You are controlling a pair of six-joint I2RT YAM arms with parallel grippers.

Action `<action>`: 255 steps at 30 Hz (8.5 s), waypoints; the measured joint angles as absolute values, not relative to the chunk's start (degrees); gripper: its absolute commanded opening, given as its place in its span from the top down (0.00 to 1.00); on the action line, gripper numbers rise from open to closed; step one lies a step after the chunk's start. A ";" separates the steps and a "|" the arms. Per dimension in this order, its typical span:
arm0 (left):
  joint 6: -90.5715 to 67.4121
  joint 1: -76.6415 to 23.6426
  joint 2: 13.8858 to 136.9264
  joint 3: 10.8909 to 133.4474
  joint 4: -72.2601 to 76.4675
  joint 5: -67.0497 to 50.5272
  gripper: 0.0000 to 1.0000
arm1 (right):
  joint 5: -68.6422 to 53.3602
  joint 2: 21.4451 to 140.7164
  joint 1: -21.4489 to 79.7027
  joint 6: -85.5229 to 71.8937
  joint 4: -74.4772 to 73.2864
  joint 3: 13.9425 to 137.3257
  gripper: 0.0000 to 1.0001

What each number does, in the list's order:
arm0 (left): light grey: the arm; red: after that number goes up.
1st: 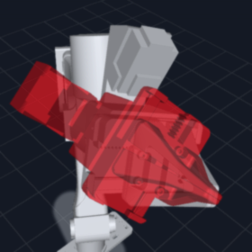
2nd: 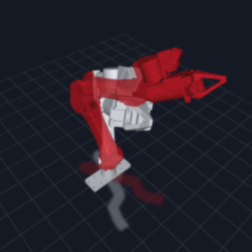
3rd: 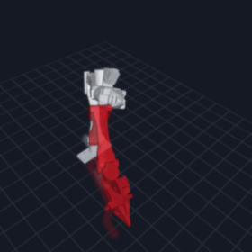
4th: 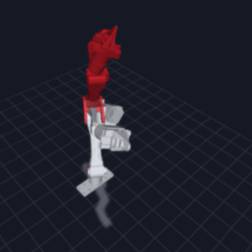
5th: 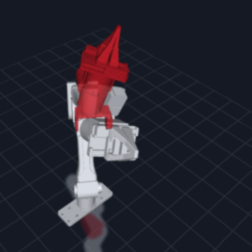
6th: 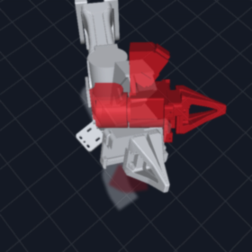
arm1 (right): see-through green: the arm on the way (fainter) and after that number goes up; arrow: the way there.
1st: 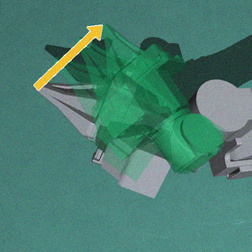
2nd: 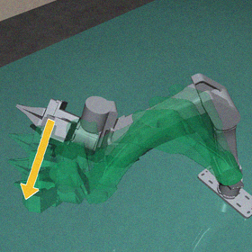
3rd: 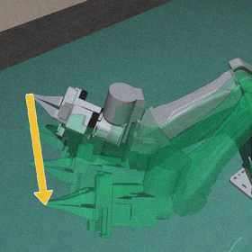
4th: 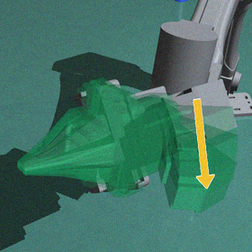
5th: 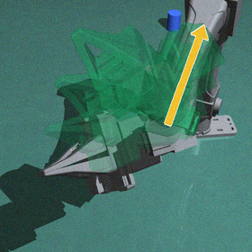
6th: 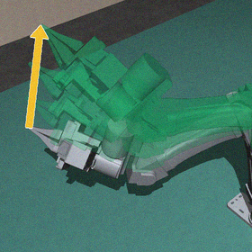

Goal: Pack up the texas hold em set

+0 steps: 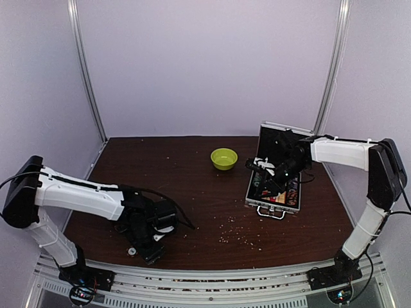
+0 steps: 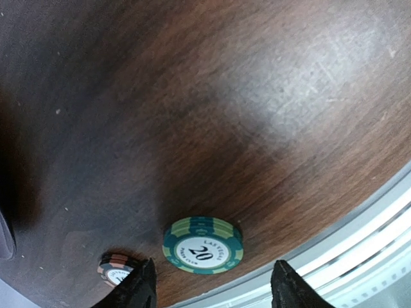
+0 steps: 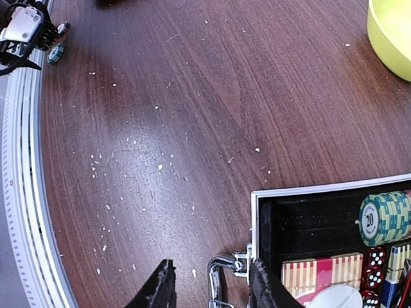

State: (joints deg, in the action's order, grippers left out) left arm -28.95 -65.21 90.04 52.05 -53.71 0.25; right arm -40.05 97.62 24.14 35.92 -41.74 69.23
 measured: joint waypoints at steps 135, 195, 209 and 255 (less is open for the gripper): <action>-8.62 -38.79 90.32 78.30 -26.76 12.58 0.34 | -12.53 126.98 59.66 40.42 -53.06 99.42 0.44; -8.40 -38.79 92.42 78.30 -27.11 11.68 0.35 | 13.69 107.74 37.63 30.70 -36.12 78.19 0.73; -8.40 -38.79 92.60 78.30 -27.11 11.49 0.35 | 14.92 111.55 37.12 30.72 -35.00 78.50 0.73; -8.32 -38.79 93.06 78.32 -27.53 10.00 0.35 | 17.47 113.21 36.93 31.62 -33.12 78.87 0.40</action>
